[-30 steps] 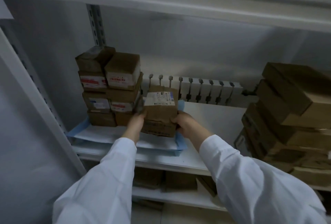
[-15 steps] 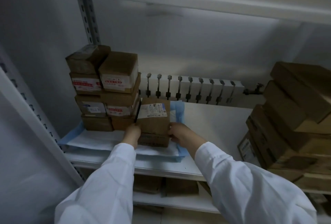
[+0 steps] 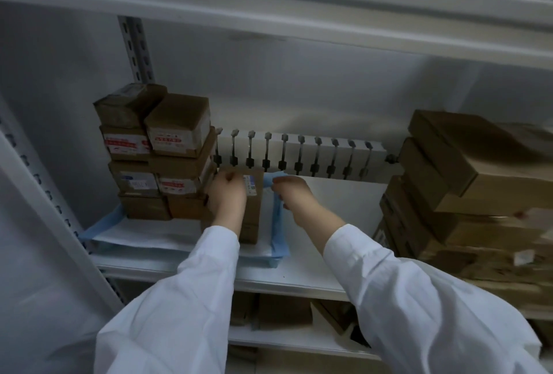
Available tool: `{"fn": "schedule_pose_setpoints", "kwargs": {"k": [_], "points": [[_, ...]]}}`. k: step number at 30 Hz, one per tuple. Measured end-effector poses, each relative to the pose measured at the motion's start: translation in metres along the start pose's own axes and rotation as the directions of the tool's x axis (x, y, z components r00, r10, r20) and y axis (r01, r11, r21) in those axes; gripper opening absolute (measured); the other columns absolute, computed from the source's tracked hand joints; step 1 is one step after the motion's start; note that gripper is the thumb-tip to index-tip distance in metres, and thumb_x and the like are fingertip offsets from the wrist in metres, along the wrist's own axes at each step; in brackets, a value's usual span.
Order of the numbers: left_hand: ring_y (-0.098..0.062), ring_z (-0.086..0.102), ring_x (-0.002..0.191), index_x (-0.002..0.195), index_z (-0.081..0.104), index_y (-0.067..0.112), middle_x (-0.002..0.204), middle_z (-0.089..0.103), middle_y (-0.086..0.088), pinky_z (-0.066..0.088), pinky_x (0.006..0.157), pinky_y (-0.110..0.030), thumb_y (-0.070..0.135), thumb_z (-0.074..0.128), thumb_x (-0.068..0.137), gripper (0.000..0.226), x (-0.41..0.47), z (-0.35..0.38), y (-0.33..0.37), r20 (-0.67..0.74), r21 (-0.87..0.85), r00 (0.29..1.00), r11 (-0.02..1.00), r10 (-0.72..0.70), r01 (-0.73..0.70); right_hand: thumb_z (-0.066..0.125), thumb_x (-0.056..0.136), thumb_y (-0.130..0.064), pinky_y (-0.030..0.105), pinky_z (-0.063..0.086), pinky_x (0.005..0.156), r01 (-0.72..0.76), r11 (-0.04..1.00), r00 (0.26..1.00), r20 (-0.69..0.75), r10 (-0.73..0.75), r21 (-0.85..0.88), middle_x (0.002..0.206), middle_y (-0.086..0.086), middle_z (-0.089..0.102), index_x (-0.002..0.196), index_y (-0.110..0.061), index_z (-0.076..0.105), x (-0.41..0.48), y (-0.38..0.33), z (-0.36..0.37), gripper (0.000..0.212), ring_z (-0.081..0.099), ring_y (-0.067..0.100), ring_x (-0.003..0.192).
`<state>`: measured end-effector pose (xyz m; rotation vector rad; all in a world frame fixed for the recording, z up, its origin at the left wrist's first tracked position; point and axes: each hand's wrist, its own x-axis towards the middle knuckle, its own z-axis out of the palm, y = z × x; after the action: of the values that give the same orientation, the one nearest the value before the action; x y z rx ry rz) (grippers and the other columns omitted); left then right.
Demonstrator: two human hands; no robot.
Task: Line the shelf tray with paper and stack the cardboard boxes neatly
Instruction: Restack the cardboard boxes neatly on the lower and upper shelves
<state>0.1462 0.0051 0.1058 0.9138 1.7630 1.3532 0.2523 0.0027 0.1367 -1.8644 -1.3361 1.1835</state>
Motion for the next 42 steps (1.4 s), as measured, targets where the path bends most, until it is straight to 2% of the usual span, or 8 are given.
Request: {"fn": "schedule_pose_setpoints", "kwargs": {"k": [4,9,13,17,22,28,33,42], "points": [[-0.020,0.051,0.083,0.084,0.056,0.015,0.074,0.050,0.003,0.038,0.076,-0.030,0.013,0.043,0.095,0.017,-0.028,0.016,0.024,0.016,-0.105,0.994,0.989,0.110,-0.108,0.046,0.095,-0.008,0.035,0.041,0.099,0.164,0.980,0.984,-0.089,-0.155,0.109,0.129,0.020,0.055,0.125,-0.002,0.056,-0.026,0.000,-0.026,0.032,0.051,0.034,0.121],[-0.023,0.056,0.103,0.116,0.058,0.007,0.115,0.058,-0.009,0.041,0.085,-0.030,0.011,0.047,0.091,0.028,-0.061,0.041,0.052,-0.012,-0.104,0.967,0.961,0.255,-0.255,0.047,0.092,-0.007,0.020,0.037,0.079,0.397,0.913,0.897,-0.254,-0.362,0.099,0.121,0.011,0.063,0.121,-0.010,0.062,-0.056,-0.004,-0.069,0.032,0.057,0.020,0.102],[-0.022,0.054,0.103,0.120,0.055,0.008,0.115,0.058,-0.009,0.040,0.084,-0.026,0.011,0.051,0.092,0.029,-0.094,0.066,0.078,0.136,-0.204,0.939,0.936,0.316,-0.285,0.047,0.092,-0.013,0.025,0.044,0.086,0.542,0.835,0.750,-0.393,-0.532,-0.095,0.121,0.006,0.064,0.120,-0.014,0.063,-0.082,-0.009,-0.113,0.032,0.058,0.020,0.110],[-0.027,0.057,0.093,0.090,0.058,0.015,0.097,0.061,-0.013,0.042,0.072,-0.030,0.014,0.052,0.090,0.007,-0.125,0.092,0.096,0.372,-0.220,0.883,0.952,0.285,-0.214,0.048,0.093,-0.023,0.042,0.046,0.095,0.499,0.805,0.633,-0.499,-0.592,-0.322,0.122,0.004,0.062,0.119,-0.020,0.062,-0.100,-0.005,-0.158,0.030,0.056,0.023,0.113],[-0.026,0.056,0.100,0.102,0.058,0.015,0.104,0.060,-0.007,0.045,0.087,-0.035,0.024,0.051,0.092,0.014,-0.168,0.119,0.109,0.503,-0.165,0.820,0.962,0.271,-0.217,0.046,0.093,-0.027,0.038,0.038,0.096,0.273,0.835,0.573,-0.616,-0.540,-0.478,0.122,0.004,0.061,0.121,-0.022,0.061,-0.118,0.024,-0.212,0.032,0.052,0.027,0.115],[-0.027,0.047,0.121,0.132,0.047,0.009,0.133,0.050,-0.007,0.038,0.094,-0.033,0.036,0.050,0.093,0.047,-0.201,0.140,0.120,0.541,-0.105,0.811,0.975,0.221,-0.195,0.055,0.088,-0.032,0.045,0.028,0.110,0.102,0.937,0.596,-0.734,-0.326,-0.333,0.142,0.010,0.043,0.139,-0.019,0.042,-0.133,0.054,-0.255,0.054,0.037,0.032,0.132],[-0.029,0.023,0.143,0.150,0.021,0.018,0.157,0.021,-0.007,0.023,0.113,-0.043,0.060,0.036,0.092,0.073,-0.225,0.148,0.123,0.697,0.027,0.716,0.997,0.036,-0.076,0.051,0.088,-0.051,0.049,0.030,0.111,-0.049,0.989,0.740,-0.670,-0.056,-0.137,0.148,0.015,0.036,0.144,-0.008,0.030,-0.128,0.076,-0.277,0.074,0.032,0.036,0.136],[-0.028,0.013,0.146,0.152,0.014,0.025,0.160,0.011,-0.003,0.016,0.116,-0.047,0.068,0.043,0.085,0.085,-0.229,0.154,0.120,0.705,-0.039,0.708,0.999,0.039,-0.016,0.058,0.086,-0.046,0.049,0.036,0.108,0.090,0.995,0.803,-0.588,-0.096,-0.039,0.145,0.014,0.043,0.143,-0.008,0.033,-0.128,0.081,-0.277,0.073,0.037,0.035,0.135]]}}
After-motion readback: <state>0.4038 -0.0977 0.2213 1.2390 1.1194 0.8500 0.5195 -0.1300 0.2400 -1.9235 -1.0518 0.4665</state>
